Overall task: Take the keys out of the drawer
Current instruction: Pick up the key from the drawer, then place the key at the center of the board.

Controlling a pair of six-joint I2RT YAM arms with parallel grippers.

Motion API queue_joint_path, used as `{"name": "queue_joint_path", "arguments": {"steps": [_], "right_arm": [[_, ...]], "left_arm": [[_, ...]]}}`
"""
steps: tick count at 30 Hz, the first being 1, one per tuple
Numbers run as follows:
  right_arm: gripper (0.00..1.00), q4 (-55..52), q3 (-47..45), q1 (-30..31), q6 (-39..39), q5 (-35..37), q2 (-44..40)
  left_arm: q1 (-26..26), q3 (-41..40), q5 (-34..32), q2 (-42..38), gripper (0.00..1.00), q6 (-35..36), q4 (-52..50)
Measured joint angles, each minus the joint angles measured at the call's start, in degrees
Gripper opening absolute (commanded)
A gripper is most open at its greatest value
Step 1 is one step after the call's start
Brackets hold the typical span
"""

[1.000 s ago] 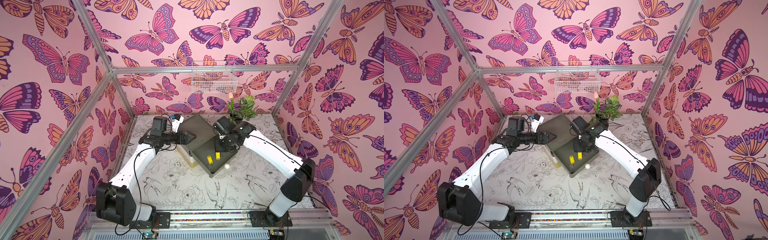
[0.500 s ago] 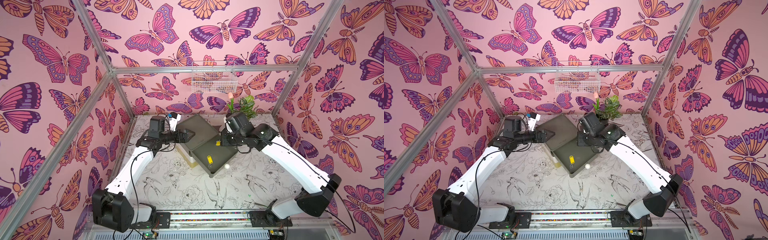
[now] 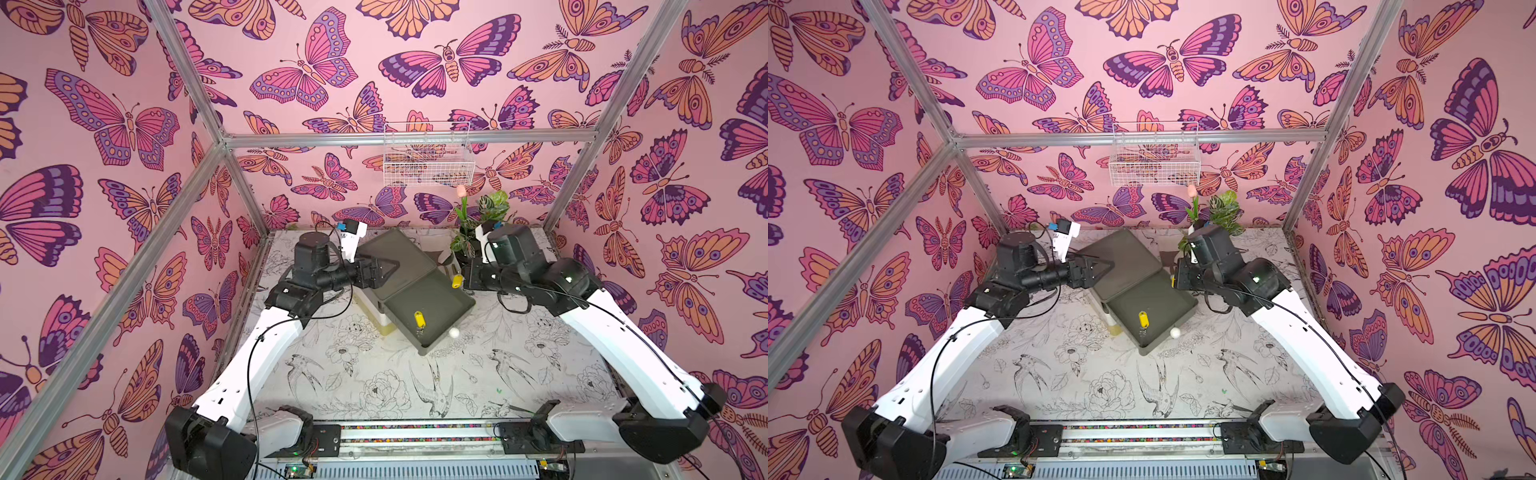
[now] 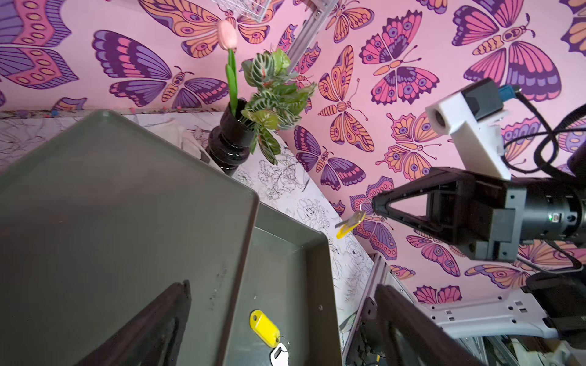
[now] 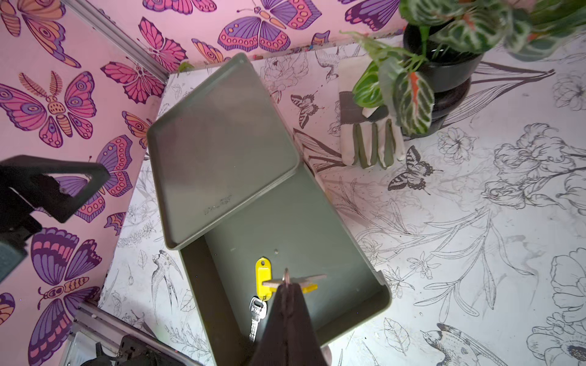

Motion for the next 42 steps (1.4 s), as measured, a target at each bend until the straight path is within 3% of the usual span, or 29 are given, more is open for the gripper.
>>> {"name": "queue_joint_path", "arguments": {"steps": [11, 22, 42], "right_arm": [[0.0, -0.59, -8.61, -10.25, -0.11, -1.44, -9.22], [0.0, -0.83, -15.65, -19.23, -1.31, -5.64, -12.81], [0.0, 5.16, -28.81, -26.4, -1.51, -11.47, -13.38]], "left_arm": [[-7.04, 1.55, 1.2, 3.91, 0.96, -0.15, 0.04], [-12.61, 3.67, 1.36, 10.08, 0.96, -0.15, 0.15], [-19.17, 8.02, 1.33, 16.83, 0.97, 1.86, -2.78]]}}
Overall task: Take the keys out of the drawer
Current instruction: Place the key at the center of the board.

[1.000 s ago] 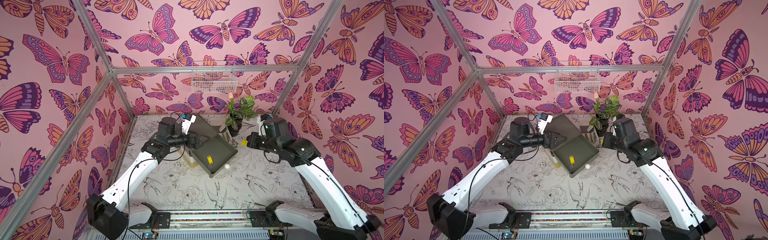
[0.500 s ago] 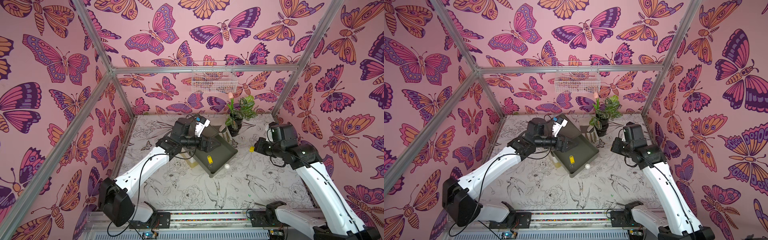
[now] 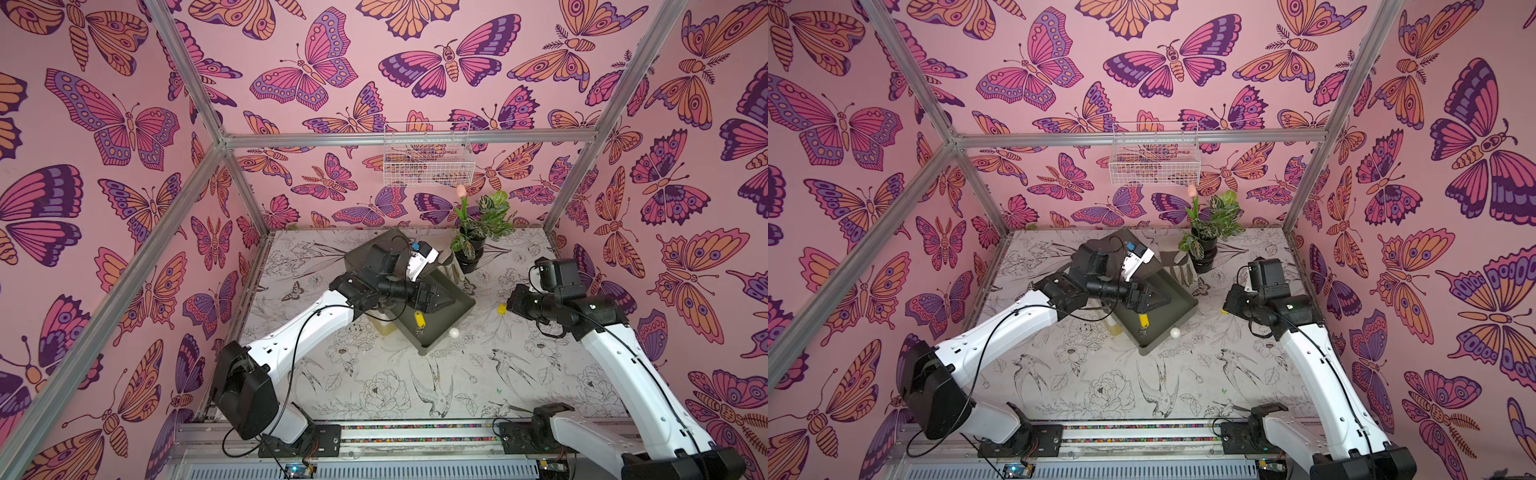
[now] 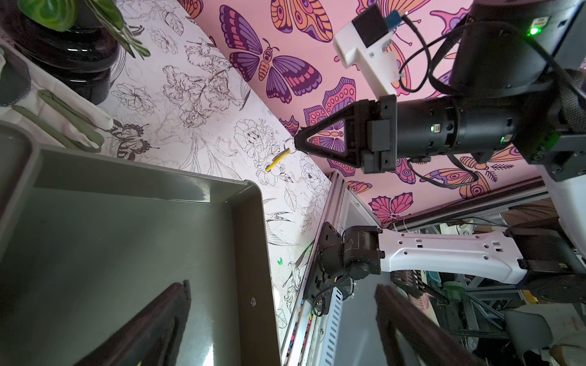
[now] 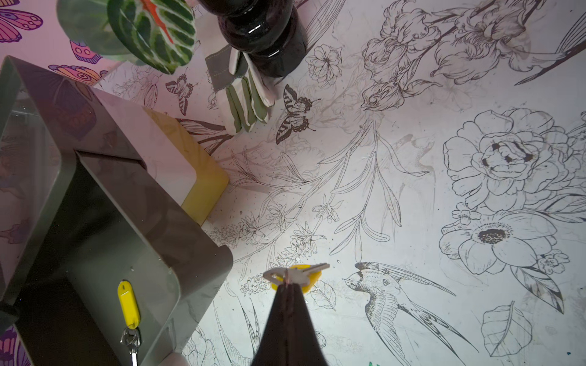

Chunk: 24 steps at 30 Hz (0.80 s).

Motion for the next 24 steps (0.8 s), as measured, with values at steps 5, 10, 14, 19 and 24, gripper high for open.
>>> {"name": "queue_joint_path", "arguments": {"steps": [5, 10, 14, 19, 24], "right_arm": [[0.0, 1.9, -2.01, -0.63, 0.0, -0.83, 0.87], [0.0, 3.78, -2.91, -1.36, -0.02, -1.6, 2.4], [0.0, 5.16, -3.8, -1.79, -0.07, -2.38, 3.87], [0.0, 6.82, -5.35, -2.34, -0.22, -3.54, 5.97], [0.0, 7.98, -6.56, -2.95, -0.22, -5.38, 8.55]], "left_arm": [[-0.44, 2.4, -0.39, 1.09, 0.96, 1.27, -1.64], [-0.74, 3.58, -0.7, 2.49, 0.97, 2.27, -3.23], [-1.14, 3.65, -1.07, 3.58, 0.96, 2.6, -3.98], [-1.75, 3.65, -1.33, 4.15, 0.96, 3.19, -4.57], [-2.12, 4.79, -1.88, 4.87, 0.97, 3.43, -5.73]]}}
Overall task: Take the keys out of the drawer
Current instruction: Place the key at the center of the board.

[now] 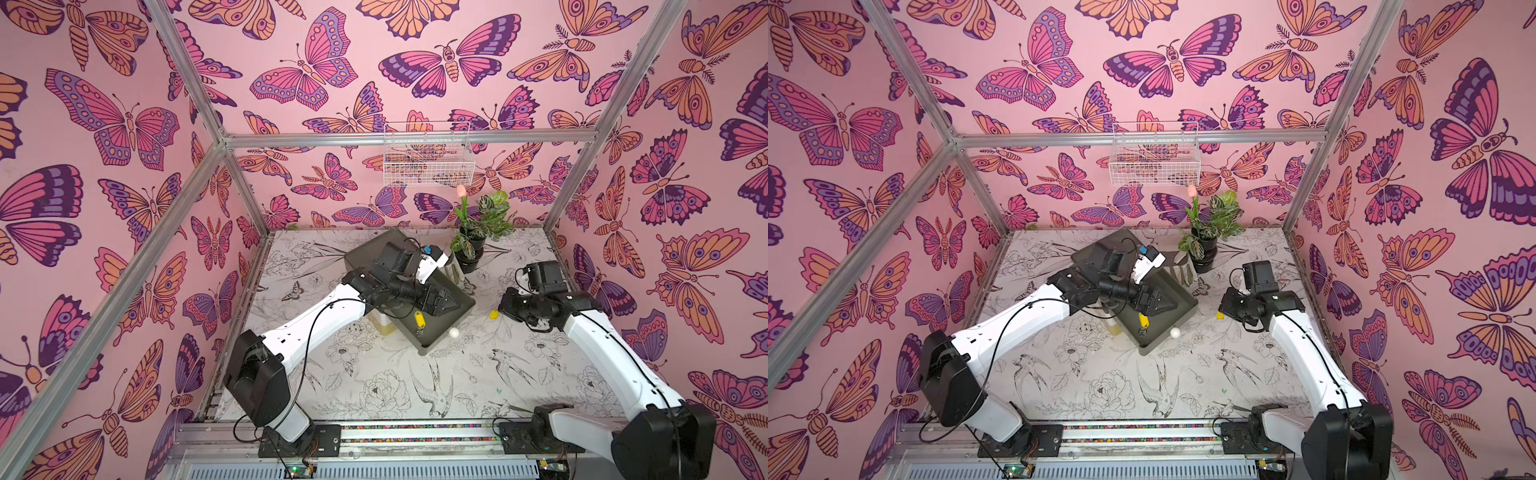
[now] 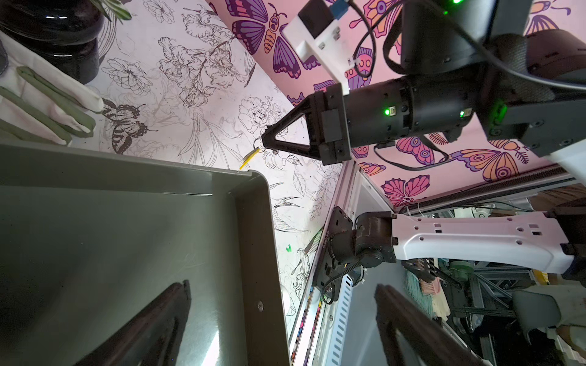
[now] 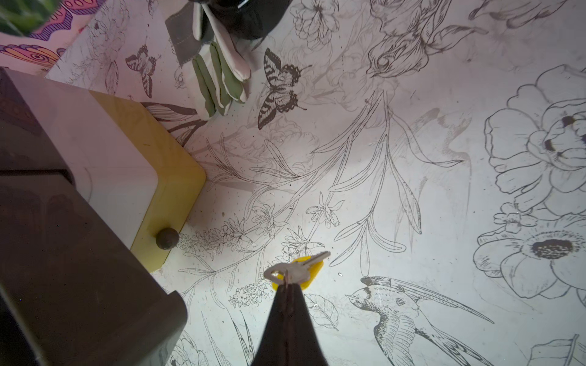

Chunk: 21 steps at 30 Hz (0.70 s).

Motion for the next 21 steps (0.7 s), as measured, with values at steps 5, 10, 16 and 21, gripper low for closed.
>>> {"name": "queue_joint_path", "arguments": {"steps": [5, 10, 16, 21], "right_arm": [[0.0, 1.6, -1.22, -0.35, 0.04, -1.62, 1.4], [0.0, 3.65, -3.17, -1.31, 0.07, -2.93, 2.75], [0.0, 6.32, -6.14, -4.31, 0.24, -5.05, 5.4], [0.0, 8.37, -7.82, -6.21, 0.26, -6.47, 7.45]], "left_arm": [[0.0, 0.68, -0.44, 0.15, 0.97, 0.15, -0.55], [0.0, 0.68, -0.52, 0.68, 0.97, 0.15, -1.05], [0.0, 0.68, -0.52, 0.81, 0.97, 0.15, -1.22], [0.0, 0.68, -0.52, 0.81, 0.97, 0.15, -1.33]]}}
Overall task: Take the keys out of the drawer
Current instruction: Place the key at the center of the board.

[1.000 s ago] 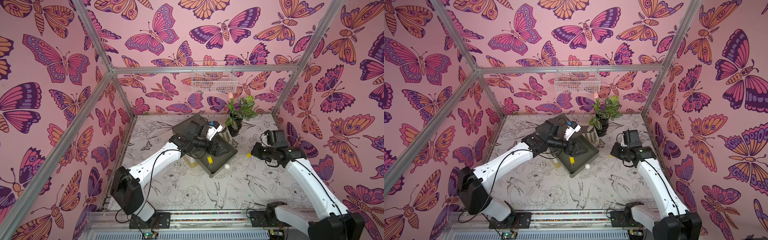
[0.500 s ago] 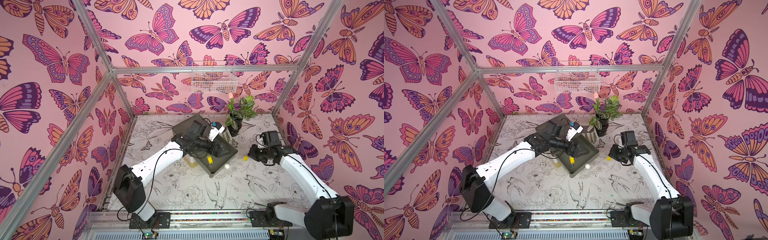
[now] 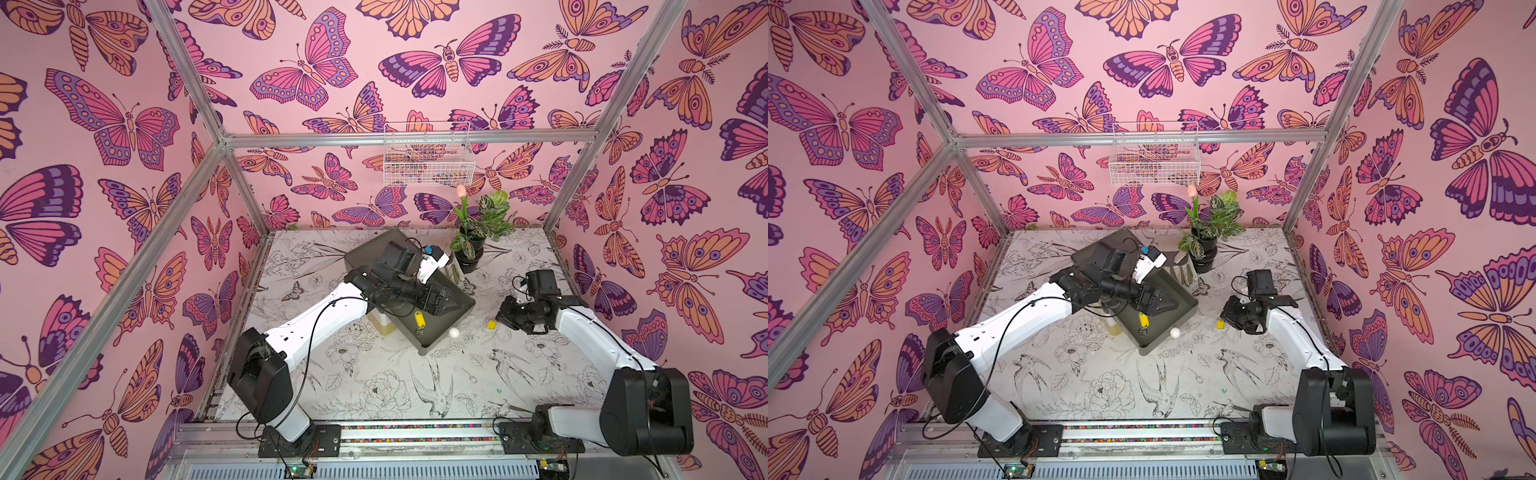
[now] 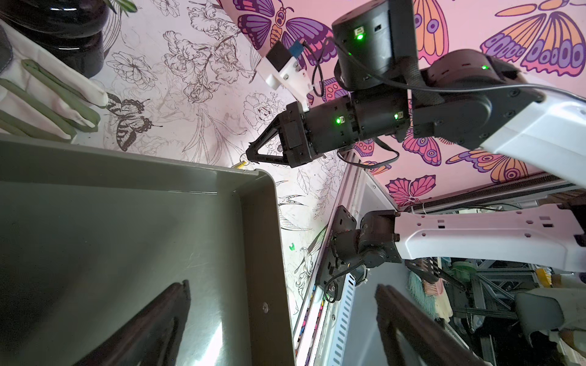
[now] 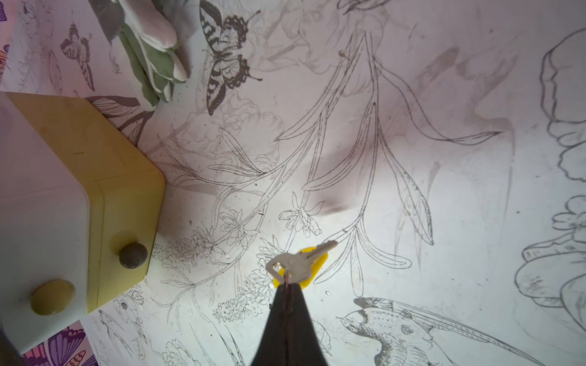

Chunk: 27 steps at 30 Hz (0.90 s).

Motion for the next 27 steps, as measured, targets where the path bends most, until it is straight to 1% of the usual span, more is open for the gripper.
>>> {"name": "queue_joint_path", "arguments": {"steps": [15, 27], "right_arm": [[0.0, 4.02, -0.96, -5.42, -0.74, -3.3, 6.05], [0.0, 6.73, -0.96, -7.45, -1.6, -5.03, 11.47]], "left_arm": [[0.0, 0.0, 0.0, 0.0, 0.97, 0.02, -1.51], [0.0, 0.0, -0.66, 0.0, 0.97, 0.46, -2.51]]}}
